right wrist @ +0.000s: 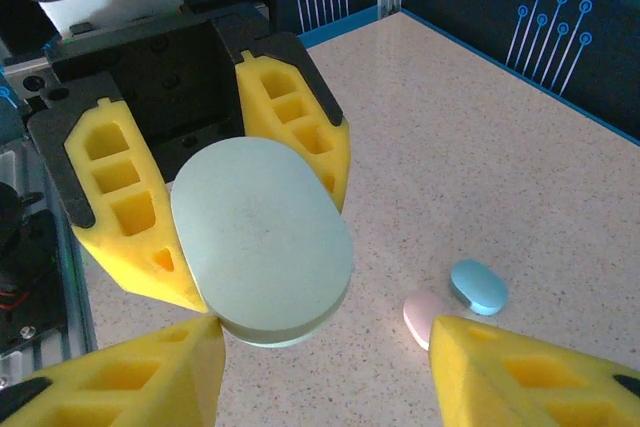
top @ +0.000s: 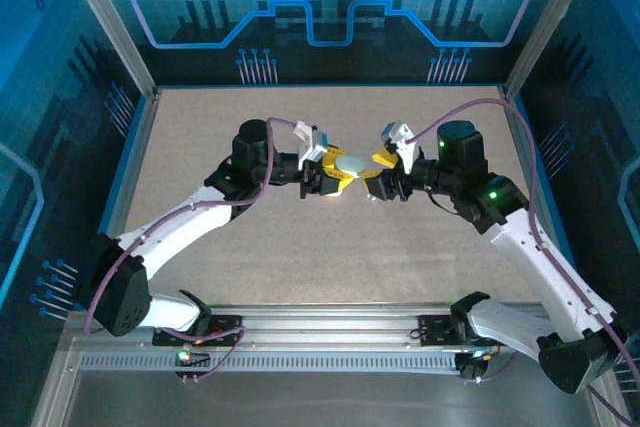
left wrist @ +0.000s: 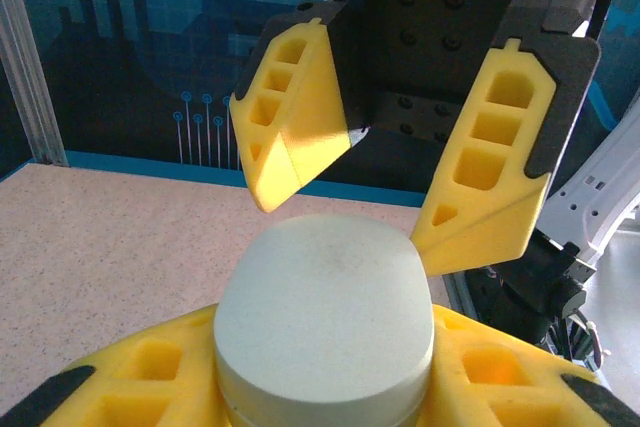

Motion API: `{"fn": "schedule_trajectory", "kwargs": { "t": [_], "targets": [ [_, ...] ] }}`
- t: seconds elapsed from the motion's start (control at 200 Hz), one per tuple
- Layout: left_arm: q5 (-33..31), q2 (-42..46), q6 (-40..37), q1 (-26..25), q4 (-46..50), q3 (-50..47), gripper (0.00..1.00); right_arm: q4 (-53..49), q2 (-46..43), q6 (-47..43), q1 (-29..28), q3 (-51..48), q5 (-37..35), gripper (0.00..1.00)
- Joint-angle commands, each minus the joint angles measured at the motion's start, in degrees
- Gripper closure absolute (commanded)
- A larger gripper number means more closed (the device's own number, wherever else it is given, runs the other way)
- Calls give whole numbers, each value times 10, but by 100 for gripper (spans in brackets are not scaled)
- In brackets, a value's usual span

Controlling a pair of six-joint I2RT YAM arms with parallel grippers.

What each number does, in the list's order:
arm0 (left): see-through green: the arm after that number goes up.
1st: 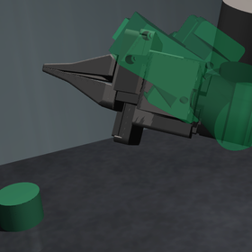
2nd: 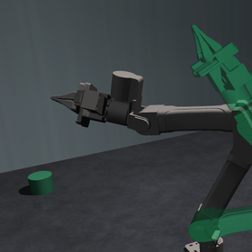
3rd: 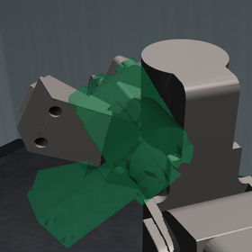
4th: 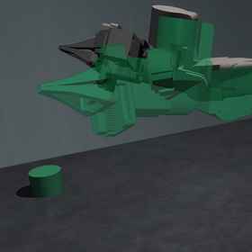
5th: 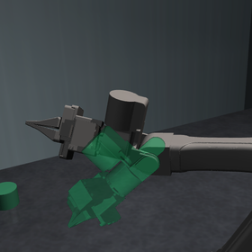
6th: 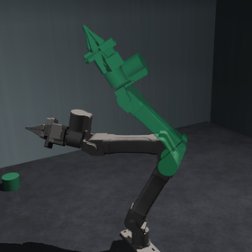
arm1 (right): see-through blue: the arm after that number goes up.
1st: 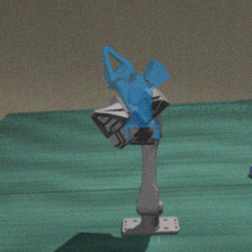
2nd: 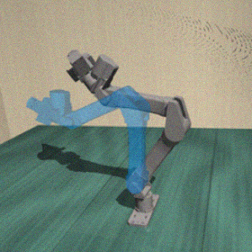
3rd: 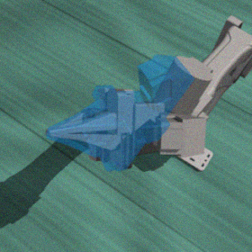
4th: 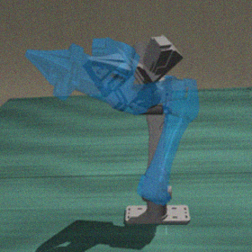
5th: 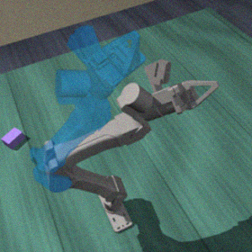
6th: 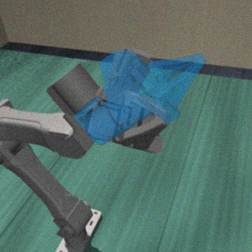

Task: Insert wireless bluetooth earbuds into charging case

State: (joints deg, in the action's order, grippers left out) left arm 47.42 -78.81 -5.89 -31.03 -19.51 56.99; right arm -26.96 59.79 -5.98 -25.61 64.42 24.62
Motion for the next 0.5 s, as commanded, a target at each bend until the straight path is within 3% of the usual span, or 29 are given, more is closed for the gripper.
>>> {"fn": "schedule_trajectory", "kwargs": {
  "t": [0.0, 0.13, 0.315, 0.495],
  "targets": [
    [41, -1, -5, -9, 15, 27, 75, 30, 4, -15, -5, -4, -34, 44],
    [50, 2, -22, -12, 36, 34, 75, 28, 11, 0, -4, 3, -44, 45],
    [47, 5, -87, -19, 123, 49, 76, 33, 18, 52, 14, 23, 4, 46],
    [49, 7, -88, -20, 124, 47, 76, 26, 28, 59, 21, 28, 5, 47]
  ]
}}
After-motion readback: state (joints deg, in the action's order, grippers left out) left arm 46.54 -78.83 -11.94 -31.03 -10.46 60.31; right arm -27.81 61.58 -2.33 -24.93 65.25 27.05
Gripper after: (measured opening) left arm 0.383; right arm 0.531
